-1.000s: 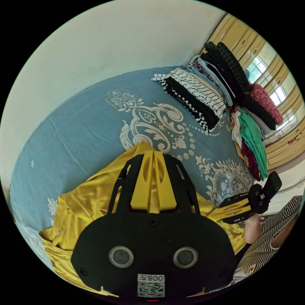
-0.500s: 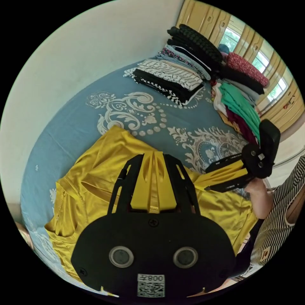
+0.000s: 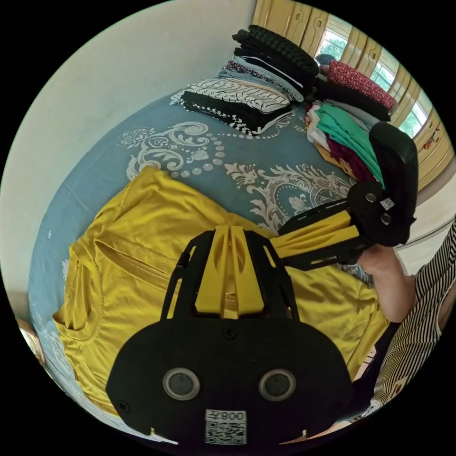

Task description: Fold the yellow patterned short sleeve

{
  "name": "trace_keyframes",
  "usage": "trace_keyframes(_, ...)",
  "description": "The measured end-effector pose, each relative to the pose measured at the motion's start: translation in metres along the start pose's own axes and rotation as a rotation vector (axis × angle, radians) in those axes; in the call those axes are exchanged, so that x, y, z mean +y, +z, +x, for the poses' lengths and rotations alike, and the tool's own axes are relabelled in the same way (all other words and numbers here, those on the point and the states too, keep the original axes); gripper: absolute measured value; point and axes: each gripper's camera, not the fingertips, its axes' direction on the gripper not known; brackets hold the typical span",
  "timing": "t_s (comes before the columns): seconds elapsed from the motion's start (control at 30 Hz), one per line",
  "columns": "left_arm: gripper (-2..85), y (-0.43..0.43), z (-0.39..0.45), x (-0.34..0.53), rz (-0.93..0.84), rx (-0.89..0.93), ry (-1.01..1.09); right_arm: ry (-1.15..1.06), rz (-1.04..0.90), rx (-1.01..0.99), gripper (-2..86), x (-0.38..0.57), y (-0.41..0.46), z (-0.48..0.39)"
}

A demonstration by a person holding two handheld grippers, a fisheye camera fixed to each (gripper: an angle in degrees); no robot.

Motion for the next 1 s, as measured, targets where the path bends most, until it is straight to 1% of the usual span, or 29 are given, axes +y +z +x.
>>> trace_keyframes(0.07,0.3,0.001,0.007,0.032,0.05,-0.001,-0.028,0.006,0.012,0.01,0.1,-0.003,0.001,-0.006)
trace_keyframes(0.13,0.4,0.007,0.012,0.07,0.054,0.007,-0.074,0.029,0.025,-0.007,0.1,-0.006,0.003,-0.01)
trace_keyframes(0.23,0.4,0.018,0.018,0.155,0.04,0.042,-0.191,0.045,0.061,0.024,0.1,-0.011,0.004,-0.026)
trace_keyframes(0.3,0.4,0.02,0.022,0.239,0.037,0.02,-0.32,0.036,0.107,0.093,0.2,-0.015,0.001,-0.045)
trace_keyframes(0.33,0.4,0.019,0.022,0.261,0.037,0.014,-0.362,0.033,0.117,0.114,0.2,-0.016,0.0,-0.05)
trace_keyframes(0.4,0.5,0.012,0.019,0.362,0.061,-0.001,-0.549,0.027,0.158,0.183,0.2,-0.017,-0.001,-0.068)
trace_keyframes(0.43,0.6,0.01,0.018,0.389,0.078,-0.007,-0.606,0.023,0.162,0.189,0.2,-0.017,0.0,-0.072)
trace_keyframes(0.47,0.7,0.005,0.015,0.446,0.114,-0.004,-0.724,0.014,0.172,0.184,0.2,-0.016,0.001,-0.08)
trace_keyframes(0.5,0.9,0.002,0.011,0.506,0.157,0.007,-0.85,0.014,0.179,0.175,0.2,-0.015,0.003,-0.088)
trace_keyframes(0.53,1.1,0.001,0.01,0.535,0.181,0.009,-0.908,0.015,0.181,0.172,0.2,-0.015,0.005,-0.092)
trace_keyframes(0.6,2.1,0.002,0.007,0.651,0.293,0.003,-1.138,0.011,0.162,0.144,0.2,-0.023,0.011,-0.111)
trace_keyframes(0.63,2.4,0.004,0.006,0.678,0.323,0.005,-1.188,0.008,0.153,0.126,0.2,-0.027,0.013,-0.116)
trace_keyframes(0.7,4.8,0.018,0.005,0.775,0.426,0.008,-1.358,-0.026,0.151,0.06,0.3,-0.047,0.019,-0.144)
trace_keyframes(0.8,7.7,0.051,-0.002,0.86,0.475,0.035,-1.459,-0.097,0.135,-0.02,0.3,-0.084,0.033,-0.188)
trace_keyframes(0.83,7.9,0.059,-0.005,0.874,0.486,0.048,-1.474,-0.109,0.132,-0.036,0.3,-0.092,0.036,-0.197)
trace_keyframes(0.9,8.5,0.094,-0.013,0.925,0.55,0.124,-1.526,-0.154,0.122,-0.117,0.4,-0.126,0.055,-0.232)
trace_keyframes(1.0,7.6,0.134,-0.018,0.974,0.612,0.165,-1.537,-0.216,0.078,-0.181,0.6,-0.17,0.089,-0.28)
